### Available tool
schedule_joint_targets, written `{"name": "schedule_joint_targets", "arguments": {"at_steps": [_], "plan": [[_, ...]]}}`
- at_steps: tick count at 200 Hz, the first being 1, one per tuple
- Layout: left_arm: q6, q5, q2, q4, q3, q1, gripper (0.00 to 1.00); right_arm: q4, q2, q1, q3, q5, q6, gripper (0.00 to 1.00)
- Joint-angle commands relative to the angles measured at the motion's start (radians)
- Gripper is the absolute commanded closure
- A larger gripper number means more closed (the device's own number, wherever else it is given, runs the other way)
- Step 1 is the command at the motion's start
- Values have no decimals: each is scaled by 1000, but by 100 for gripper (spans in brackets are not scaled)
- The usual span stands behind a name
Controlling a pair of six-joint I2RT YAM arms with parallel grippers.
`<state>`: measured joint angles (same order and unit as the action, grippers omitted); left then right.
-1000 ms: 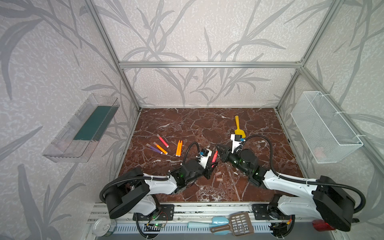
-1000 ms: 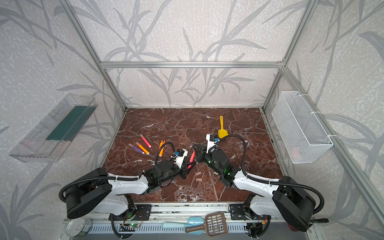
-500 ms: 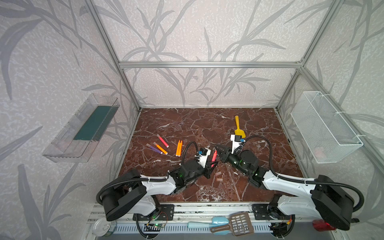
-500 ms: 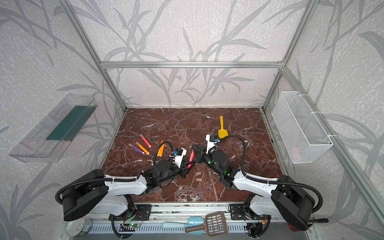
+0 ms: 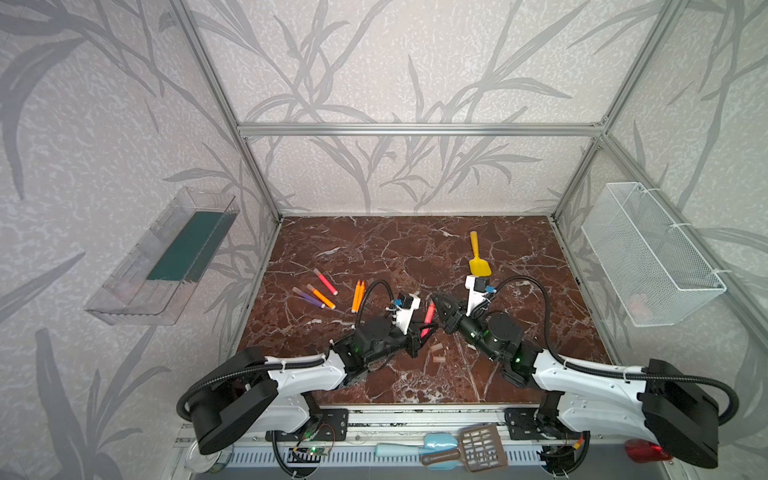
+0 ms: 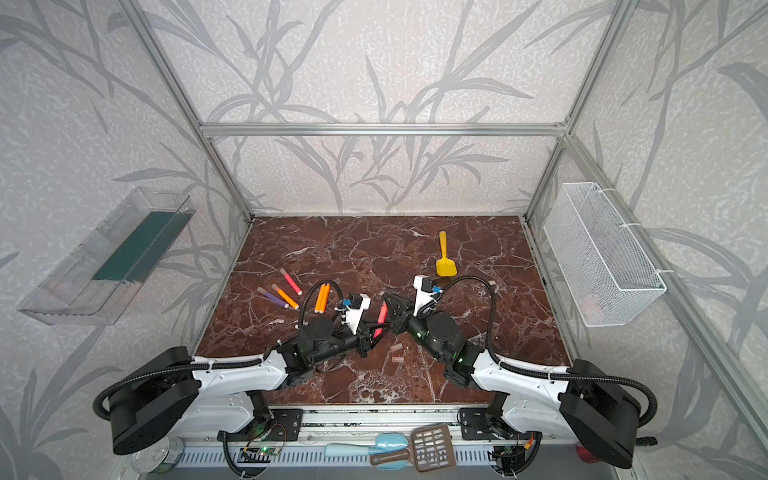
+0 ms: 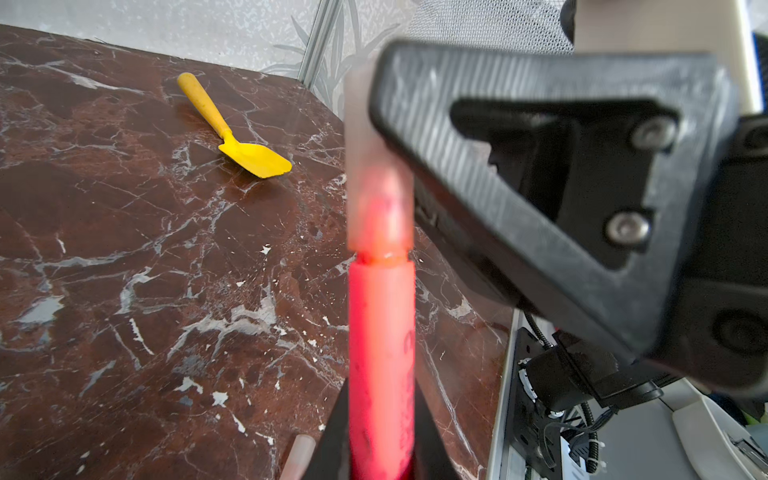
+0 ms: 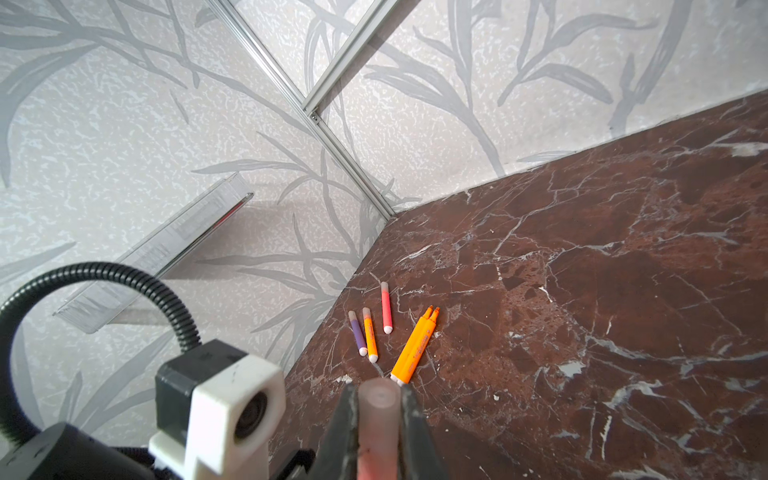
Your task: Insert the pens into the pen caps
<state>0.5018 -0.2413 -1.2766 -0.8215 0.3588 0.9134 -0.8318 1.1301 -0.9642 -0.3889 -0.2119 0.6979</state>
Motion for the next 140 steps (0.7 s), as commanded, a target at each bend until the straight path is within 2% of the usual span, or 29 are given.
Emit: {"name": "schedule_joint_targets", "arguments": {"at_steps": [1, 57, 106, 140], "plan": [[27, 15, 23, -100, 45, -24, 100, 79, -12, -40, 21, 67, -3, 100], [28, -58, -9, -178, 42, -24, 100, 80, 15, -53, 7, 59, -8, 100], [11, -37, 7, -160, 33, -23, 100, 143, -33, -53, 14, 22, -5, 93], [7, -26, 12, -160, 29, -24, 100, 147, -39, -53, 19, 19, -3, 85]]}}
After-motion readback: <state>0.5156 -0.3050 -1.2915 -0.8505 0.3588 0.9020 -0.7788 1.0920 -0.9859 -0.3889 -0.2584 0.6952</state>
